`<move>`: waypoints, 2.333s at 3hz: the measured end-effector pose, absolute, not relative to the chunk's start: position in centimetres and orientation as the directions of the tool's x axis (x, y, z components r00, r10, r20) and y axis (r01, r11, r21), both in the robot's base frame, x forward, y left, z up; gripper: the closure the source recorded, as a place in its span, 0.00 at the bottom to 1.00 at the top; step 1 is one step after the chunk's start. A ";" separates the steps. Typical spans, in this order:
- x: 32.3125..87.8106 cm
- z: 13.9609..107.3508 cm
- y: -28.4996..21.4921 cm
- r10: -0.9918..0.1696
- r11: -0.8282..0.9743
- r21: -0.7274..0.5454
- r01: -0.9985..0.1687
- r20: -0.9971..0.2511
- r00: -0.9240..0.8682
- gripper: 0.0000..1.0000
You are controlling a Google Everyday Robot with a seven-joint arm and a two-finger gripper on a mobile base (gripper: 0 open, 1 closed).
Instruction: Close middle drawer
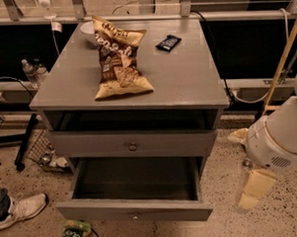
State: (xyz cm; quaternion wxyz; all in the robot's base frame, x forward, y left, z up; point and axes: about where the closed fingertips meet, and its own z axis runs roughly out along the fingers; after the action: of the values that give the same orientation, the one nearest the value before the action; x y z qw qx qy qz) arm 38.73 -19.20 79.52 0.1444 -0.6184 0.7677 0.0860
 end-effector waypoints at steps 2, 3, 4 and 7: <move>38.2 76.2 -18.5 -0.902 0.221 -0.021 -0.975 -0.385 -0.197 0.00; 37.4 70.0 -16.3 -0.862 0.205 0.038 -0.978 -0.466 -0.199 0.00; 36.6 64.2 -13.7 -0.829 0.176 0.085 -0.981 -0.524 -0.194 0.00; 35.9 54.7 -7.3 -0.739 0.073 0.208 -0.975 -0.645 -0.193 0.00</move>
Offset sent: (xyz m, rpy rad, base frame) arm -0.0128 0.0184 -0.0977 0.1982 0.0386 0.0010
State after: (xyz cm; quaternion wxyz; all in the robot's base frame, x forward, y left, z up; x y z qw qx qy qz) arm 35.91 -7.30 54.70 0.1902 -0.6061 0.7072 0.3103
